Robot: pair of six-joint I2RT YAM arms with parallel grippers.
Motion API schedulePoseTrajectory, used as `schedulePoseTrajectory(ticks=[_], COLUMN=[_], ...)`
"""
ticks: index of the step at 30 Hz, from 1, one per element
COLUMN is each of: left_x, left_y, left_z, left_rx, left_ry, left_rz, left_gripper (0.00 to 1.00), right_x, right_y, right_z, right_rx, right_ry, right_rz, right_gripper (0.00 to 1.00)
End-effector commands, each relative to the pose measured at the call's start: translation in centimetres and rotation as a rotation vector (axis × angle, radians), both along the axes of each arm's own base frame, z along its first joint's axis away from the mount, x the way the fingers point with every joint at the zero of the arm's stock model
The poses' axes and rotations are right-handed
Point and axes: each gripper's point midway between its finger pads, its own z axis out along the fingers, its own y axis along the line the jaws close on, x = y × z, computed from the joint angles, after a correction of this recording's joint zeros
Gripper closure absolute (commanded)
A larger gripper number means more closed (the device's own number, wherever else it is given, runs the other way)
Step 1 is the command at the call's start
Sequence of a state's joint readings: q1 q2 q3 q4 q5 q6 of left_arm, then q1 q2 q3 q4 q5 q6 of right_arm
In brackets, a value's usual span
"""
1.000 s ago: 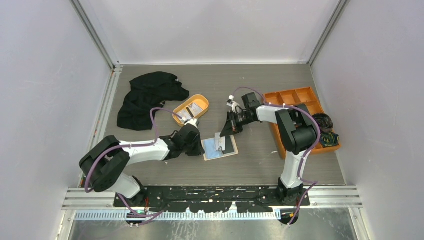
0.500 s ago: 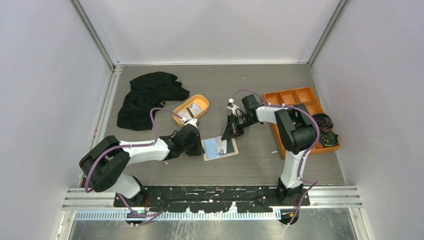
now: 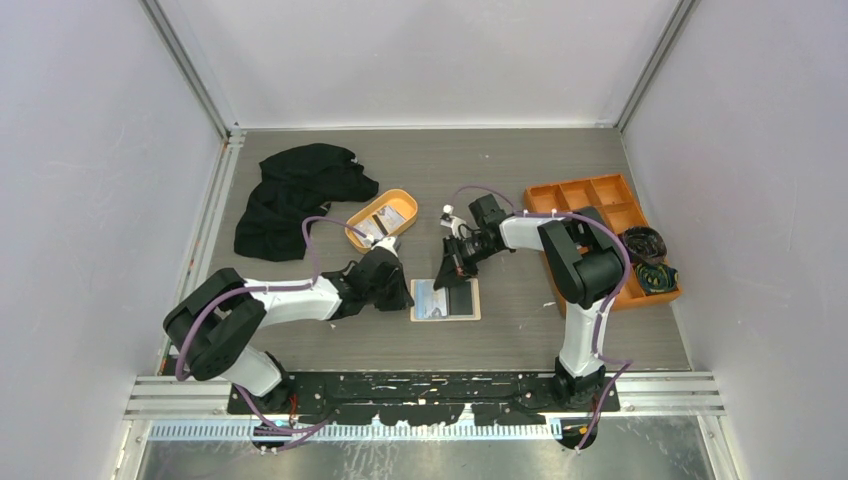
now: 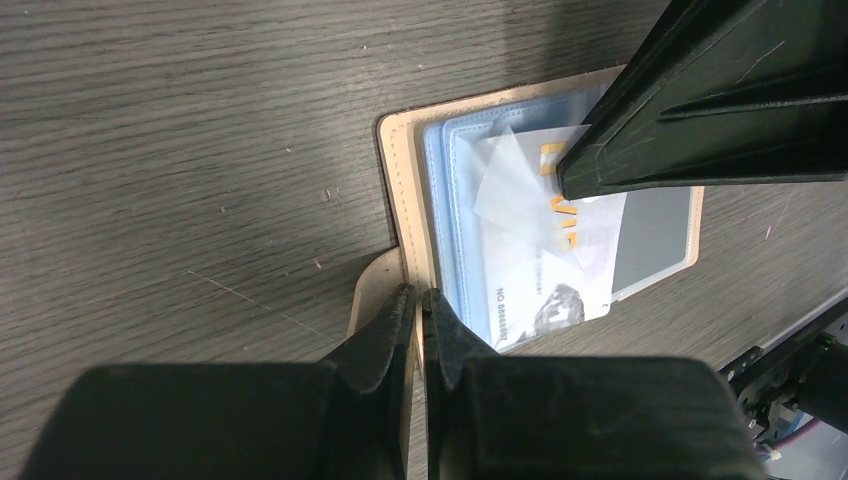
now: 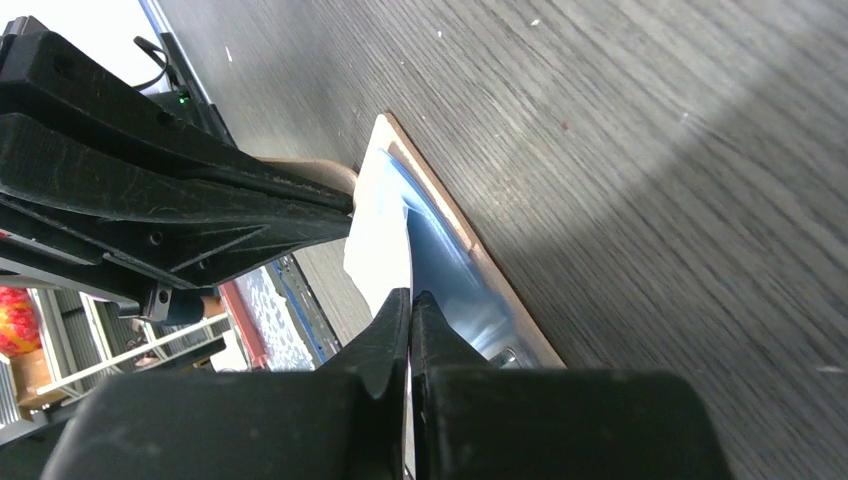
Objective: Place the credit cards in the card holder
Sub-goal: Insert the credit card into the card holder.
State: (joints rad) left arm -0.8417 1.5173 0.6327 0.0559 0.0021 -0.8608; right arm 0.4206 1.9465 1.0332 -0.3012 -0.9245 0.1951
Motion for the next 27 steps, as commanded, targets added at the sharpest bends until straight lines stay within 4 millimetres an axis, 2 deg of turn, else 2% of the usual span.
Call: schedulePoseTrajectory(ticks=[1,7,18,27], left_x=[-1.1,-1.1,-1.1,-1.1], left_y=[0.4,0.9,0.0,0.2], left_z=[-1.3,-0.5,0.3,1.0], left_rx=[0.018,0.02,-0.026,-0.03], left_ry=[0.05,0.03,0.031,0.019], left_rz=[-0.014,-0.001,-0.01,-0.008], left_gripper=[0.92,0.91,0.9,0.89], right_x=[0.5,0.5,0.8,0.6], right_y=[0.5,0.7,1.8,1.6], right_z=[-0.5,-0.1,-0.4,-0.3], right_rx=[-0.015,0.0,0.038,0.015], right_ry=[-0.053,-0.047,0.013,0.0], right_rz=[0.026,0.029,-0.06,-0.034], right_gripper=[0.98,0.96,0.96,0.91])
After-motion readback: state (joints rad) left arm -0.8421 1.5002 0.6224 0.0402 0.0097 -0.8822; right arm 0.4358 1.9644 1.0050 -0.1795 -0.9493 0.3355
